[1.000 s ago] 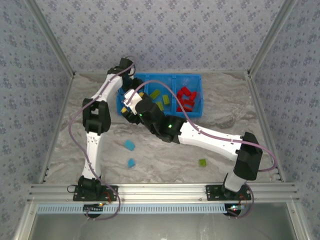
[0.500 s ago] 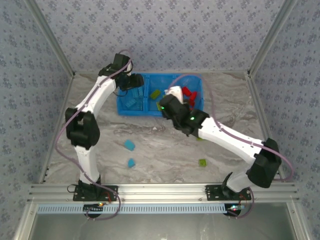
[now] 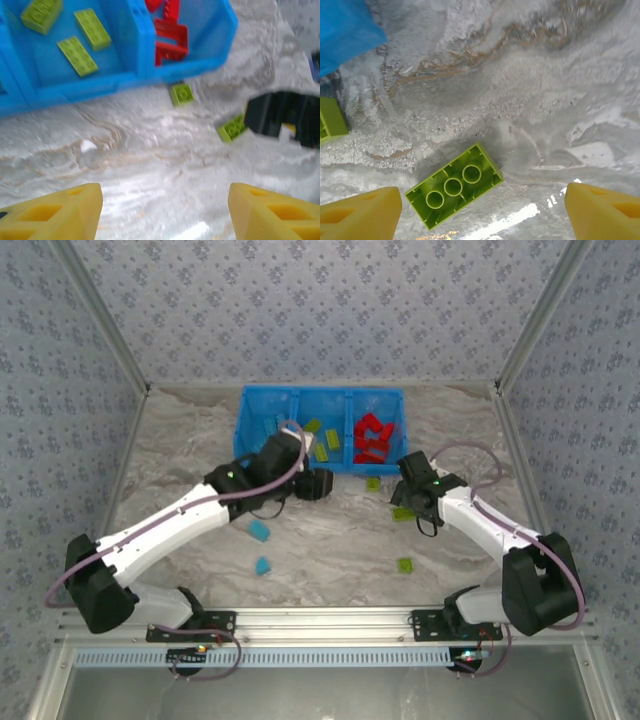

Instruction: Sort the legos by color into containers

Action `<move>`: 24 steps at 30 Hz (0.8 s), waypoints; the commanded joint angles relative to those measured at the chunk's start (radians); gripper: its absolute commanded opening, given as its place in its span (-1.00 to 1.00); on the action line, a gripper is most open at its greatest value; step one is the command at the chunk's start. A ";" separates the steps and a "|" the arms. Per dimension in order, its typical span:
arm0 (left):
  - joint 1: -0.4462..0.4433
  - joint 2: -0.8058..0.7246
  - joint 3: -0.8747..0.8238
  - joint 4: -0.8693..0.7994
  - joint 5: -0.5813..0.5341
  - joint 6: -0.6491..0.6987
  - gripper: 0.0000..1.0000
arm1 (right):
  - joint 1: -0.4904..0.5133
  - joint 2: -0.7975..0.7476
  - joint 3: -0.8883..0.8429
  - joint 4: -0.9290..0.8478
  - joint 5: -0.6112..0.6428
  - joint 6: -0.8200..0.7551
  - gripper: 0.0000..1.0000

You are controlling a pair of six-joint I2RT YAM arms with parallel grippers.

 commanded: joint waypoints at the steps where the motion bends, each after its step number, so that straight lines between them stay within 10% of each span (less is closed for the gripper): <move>1: -0.113 -0.075 -0.044 0.069 -0.126 0.000 0.36 | -0.038 0.043 0.006 0.059 -0.129 0.158 0.75; 13: -0.510 -0.134 -0.100 0.062 -0.457 0.022 0.35 | -0.055 0.182 0.021 0.057 -0.179 0.391 0.60; 24: -0.565 -0.083 -0.070 0.069 -0.491 0.010 0.34 | -0.057 0.247 0.015 0.112 -0.186 0.455 -0.04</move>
